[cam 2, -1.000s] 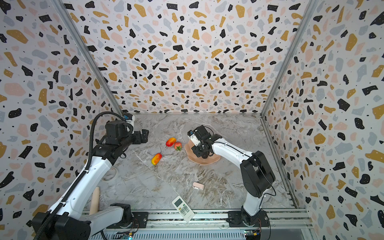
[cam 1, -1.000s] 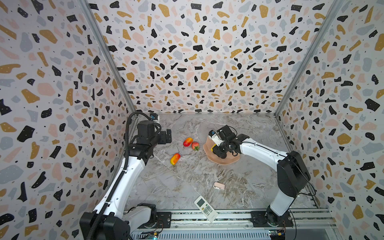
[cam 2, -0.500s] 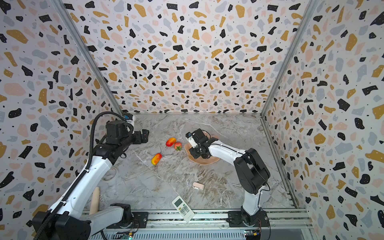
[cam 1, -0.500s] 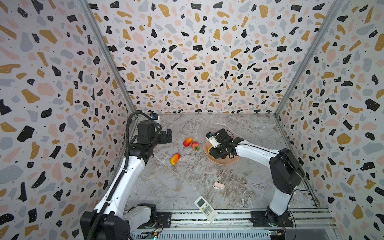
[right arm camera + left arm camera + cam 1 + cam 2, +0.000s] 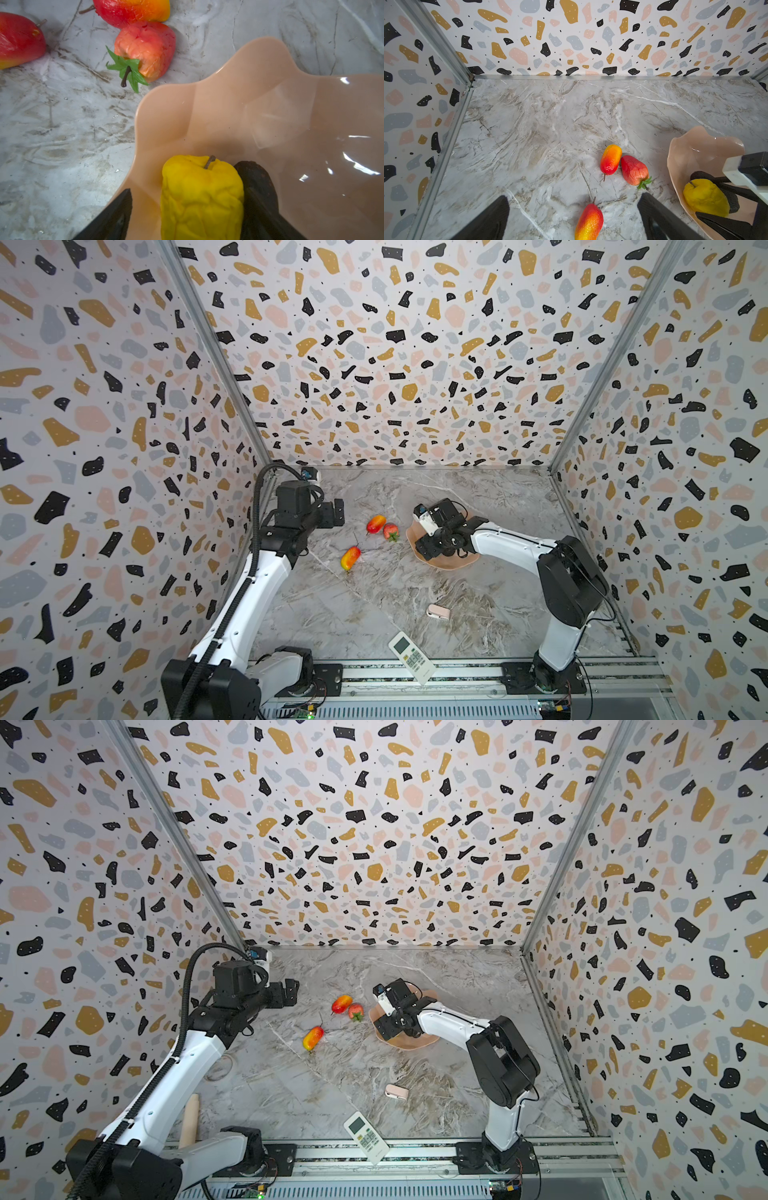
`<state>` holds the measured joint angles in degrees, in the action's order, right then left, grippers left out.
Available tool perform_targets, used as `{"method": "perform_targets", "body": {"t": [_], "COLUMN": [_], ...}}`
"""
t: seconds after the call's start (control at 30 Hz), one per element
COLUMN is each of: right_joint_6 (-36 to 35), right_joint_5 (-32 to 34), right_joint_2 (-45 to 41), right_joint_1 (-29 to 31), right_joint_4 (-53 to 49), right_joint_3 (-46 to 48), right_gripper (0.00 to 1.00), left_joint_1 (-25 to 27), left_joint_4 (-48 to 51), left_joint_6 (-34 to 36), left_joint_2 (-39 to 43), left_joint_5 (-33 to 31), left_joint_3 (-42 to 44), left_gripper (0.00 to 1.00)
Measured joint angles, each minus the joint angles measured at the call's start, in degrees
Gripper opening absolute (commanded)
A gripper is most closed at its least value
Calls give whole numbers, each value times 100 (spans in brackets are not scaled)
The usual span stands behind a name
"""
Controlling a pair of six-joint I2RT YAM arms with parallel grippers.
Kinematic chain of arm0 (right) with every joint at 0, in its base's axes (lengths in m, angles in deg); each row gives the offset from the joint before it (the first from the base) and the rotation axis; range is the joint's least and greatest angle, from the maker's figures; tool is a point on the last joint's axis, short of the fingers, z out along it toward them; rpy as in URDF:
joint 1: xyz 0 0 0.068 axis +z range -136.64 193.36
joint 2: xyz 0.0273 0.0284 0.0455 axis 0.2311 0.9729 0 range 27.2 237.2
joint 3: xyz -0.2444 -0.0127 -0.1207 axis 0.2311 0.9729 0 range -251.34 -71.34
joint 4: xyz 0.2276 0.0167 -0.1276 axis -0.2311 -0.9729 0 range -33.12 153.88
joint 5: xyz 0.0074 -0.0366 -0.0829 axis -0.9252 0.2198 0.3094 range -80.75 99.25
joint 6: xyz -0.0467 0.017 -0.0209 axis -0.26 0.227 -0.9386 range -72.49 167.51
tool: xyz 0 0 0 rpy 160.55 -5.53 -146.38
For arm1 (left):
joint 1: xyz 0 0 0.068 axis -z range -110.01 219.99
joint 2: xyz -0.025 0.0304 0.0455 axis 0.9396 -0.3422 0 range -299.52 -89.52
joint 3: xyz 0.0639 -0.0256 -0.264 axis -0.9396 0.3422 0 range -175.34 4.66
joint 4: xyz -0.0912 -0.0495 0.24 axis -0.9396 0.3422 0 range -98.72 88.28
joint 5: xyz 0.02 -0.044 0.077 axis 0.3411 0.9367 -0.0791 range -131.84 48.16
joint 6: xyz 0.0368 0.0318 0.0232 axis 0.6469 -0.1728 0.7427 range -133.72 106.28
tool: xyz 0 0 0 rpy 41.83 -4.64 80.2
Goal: Place and organize the fake fruits in the fruit bowl
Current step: 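Reach the right gripper to the red strawberry and grasp it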
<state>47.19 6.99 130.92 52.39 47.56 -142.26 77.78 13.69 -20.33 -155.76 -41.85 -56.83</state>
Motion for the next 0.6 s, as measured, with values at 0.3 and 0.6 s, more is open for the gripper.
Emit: {"method": "perform_targets", "body": {"t": [0.3, 0.6], "right_joint_6": [-243, -393], "right_joint_5": [199, 24], "right_joint_2": [-201, 332], "right_joint_1": [98, 612], "right_joint_4": [-544, -651], "right_joint_3": [-802, -2218], "right_gripper": [99, 99], "left_joint_1": [0, 0], "left_joint_4": [0, -22], "left_joint_6": [0, 2], "left_joint_2": [0, -85], "left_joint_5": [2, 20], "left_joint_3": [-2, -17], "left_gripper": [100, 100]}}
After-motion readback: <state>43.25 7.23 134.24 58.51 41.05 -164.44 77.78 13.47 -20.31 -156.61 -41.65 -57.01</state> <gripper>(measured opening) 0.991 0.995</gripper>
